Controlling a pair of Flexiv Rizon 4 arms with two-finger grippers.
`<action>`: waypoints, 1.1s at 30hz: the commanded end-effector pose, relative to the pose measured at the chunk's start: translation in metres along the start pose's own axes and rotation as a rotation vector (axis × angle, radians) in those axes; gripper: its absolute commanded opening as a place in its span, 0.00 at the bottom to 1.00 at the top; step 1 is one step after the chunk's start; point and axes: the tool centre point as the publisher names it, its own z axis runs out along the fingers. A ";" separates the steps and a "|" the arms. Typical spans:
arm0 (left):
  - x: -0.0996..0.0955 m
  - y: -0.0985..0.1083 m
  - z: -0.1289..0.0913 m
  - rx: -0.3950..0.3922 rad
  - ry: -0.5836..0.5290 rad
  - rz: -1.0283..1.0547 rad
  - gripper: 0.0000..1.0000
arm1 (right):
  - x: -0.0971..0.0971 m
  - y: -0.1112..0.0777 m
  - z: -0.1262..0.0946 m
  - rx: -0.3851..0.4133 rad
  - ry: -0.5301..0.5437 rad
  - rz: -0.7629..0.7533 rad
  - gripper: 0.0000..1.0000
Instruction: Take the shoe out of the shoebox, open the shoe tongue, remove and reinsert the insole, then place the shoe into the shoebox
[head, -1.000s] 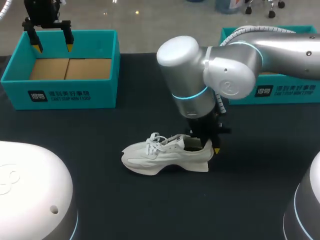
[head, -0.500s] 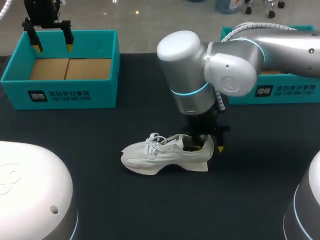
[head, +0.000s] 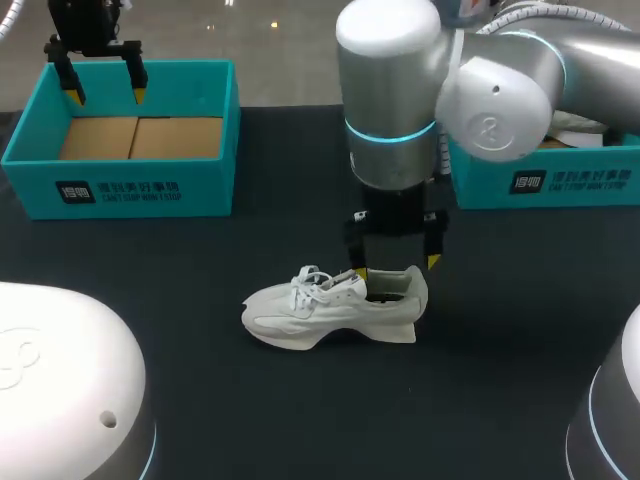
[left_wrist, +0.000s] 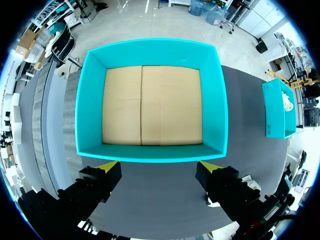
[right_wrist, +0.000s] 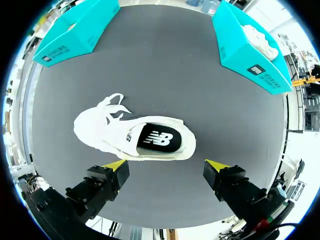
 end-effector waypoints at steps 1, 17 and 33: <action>0.000 0.000 0.000 0.000 -0.003 0.000 1.00 | -0.007 -0.003 -0.004 0.005 0.250 -0.466 1.00; 0.000 0.000 0.000 0.000 -0.003 0.000 1.00 | -0.005 0.002 0.002 -0.238 0.429 -0.836 1.00; 0.000 0.000 0.000 0.000 -0.003 0.000 1.00 | -0.013 0.003 0.011 -0.141 0.323 -1.133 1.00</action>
